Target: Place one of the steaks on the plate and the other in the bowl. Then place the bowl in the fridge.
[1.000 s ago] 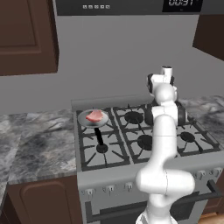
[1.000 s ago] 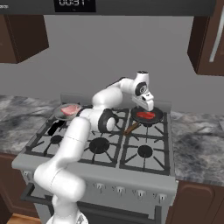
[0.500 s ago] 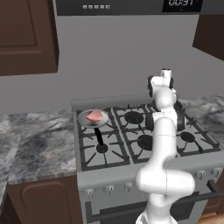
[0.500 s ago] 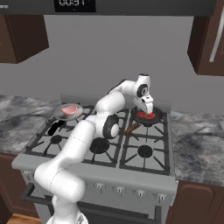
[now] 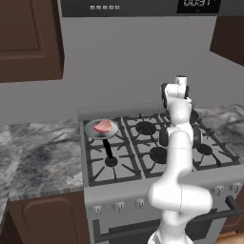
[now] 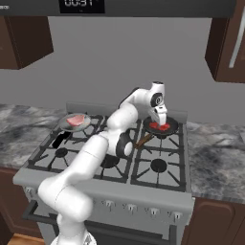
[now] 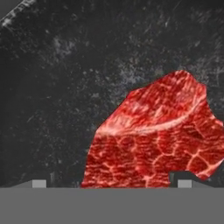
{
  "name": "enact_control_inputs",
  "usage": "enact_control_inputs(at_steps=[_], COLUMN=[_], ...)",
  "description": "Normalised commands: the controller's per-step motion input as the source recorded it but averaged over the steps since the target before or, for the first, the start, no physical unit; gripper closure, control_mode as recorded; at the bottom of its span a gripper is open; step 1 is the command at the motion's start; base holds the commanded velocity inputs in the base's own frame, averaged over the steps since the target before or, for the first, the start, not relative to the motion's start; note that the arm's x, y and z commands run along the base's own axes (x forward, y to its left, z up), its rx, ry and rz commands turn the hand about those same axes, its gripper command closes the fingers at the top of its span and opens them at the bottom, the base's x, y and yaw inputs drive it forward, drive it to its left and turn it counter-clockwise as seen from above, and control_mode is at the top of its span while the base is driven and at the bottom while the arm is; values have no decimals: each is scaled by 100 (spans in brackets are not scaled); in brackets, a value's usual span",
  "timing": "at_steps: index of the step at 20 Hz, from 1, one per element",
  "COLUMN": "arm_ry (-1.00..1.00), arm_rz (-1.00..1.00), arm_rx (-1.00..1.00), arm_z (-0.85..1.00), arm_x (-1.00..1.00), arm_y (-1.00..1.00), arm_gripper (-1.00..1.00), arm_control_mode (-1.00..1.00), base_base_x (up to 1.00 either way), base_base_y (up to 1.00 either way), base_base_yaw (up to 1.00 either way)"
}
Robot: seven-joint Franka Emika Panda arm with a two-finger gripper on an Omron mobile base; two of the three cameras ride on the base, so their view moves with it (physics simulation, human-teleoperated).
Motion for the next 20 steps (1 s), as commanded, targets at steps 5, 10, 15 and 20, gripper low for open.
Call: enact_control_inputs(at_steps=[5,10,15,20], arm_ry=[4,10,3,-2], arm_rz=[-4,-12,-13,-5], arm_rx=[-1,-7,-2,2], arm_z=[-1,0,-6,-9], arm_x=[0,0,4,1], arm_y=[14,42,-1,-55], arm_gripper=[-100,-100,-100,-100], arm_control_mode=[-100,-100,-100,-100], base_base_x=[0,0,0,0], base_base_y=[0,0,0,0], base_base_yaw=[0,0,0,0])
